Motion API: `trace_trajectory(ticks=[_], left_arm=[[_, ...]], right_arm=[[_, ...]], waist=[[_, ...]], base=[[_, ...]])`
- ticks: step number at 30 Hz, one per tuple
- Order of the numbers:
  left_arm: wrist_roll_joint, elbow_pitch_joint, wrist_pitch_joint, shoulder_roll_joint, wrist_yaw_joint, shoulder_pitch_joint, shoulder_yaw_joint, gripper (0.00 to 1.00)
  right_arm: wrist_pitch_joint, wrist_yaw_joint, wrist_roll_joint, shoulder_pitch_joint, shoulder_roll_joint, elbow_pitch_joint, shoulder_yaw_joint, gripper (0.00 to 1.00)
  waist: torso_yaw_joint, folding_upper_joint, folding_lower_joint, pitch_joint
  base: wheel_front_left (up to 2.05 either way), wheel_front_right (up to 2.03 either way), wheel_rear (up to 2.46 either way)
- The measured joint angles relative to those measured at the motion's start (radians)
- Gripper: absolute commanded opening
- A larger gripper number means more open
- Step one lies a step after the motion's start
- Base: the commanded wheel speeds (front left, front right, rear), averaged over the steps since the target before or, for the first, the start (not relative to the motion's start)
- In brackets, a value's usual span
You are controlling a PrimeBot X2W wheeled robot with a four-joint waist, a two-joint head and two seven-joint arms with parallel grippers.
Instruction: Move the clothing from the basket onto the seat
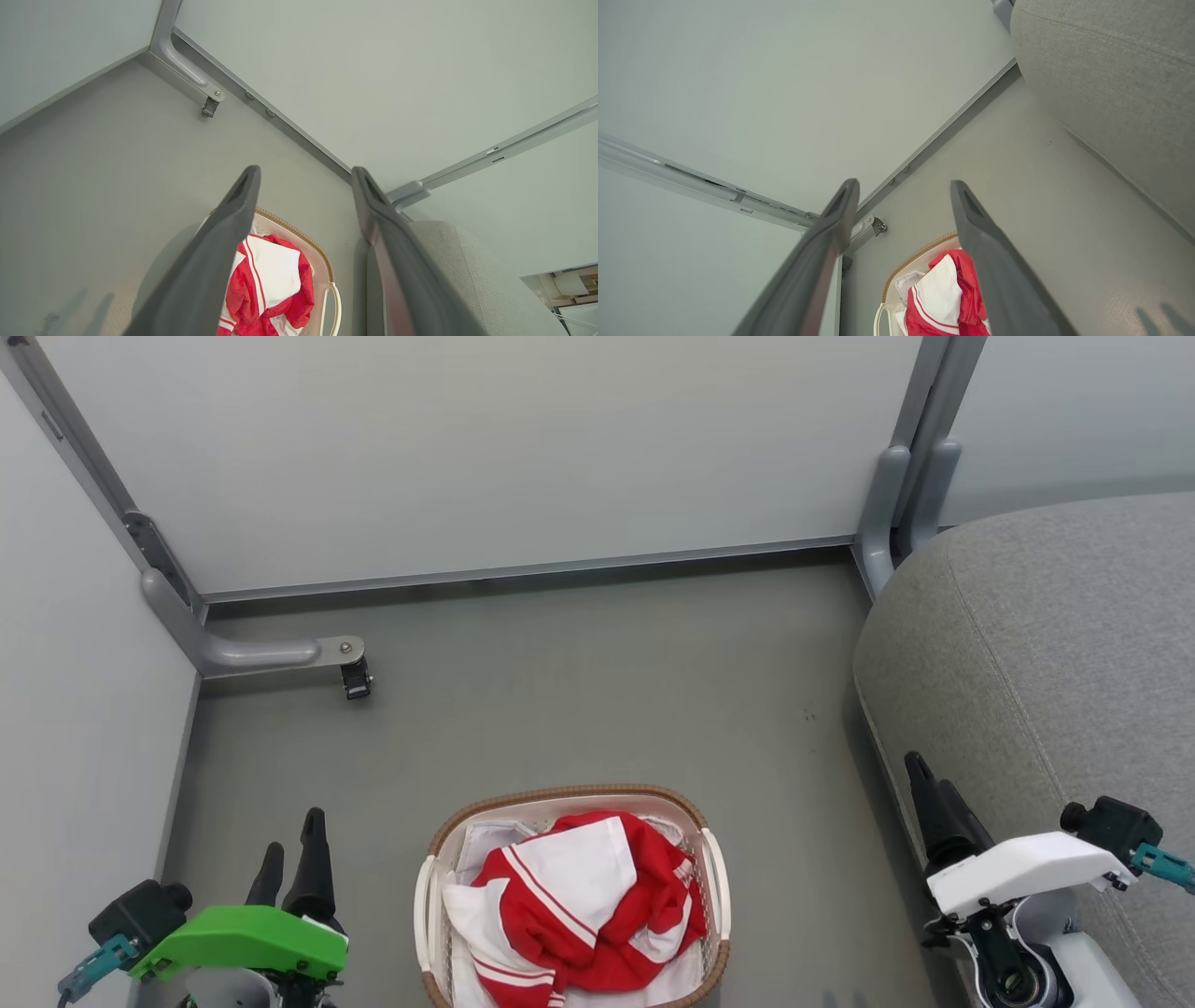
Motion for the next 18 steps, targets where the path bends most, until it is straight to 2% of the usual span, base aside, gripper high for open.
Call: trace_trajectory(ticks=[18], left_arm=[[0.252, 0.015, -0.058, 0.043, 0.065, -0.003, -0.098, 1.00]], right_arm=[[-0.059, 0.000, -0.297, -0.018, -0.005, 0.035, 0.031, 1.00]], waist=[[0.010, 0.0000, 0.0000, 0.002]], base=[[0.00, 0.00, 0.00]])
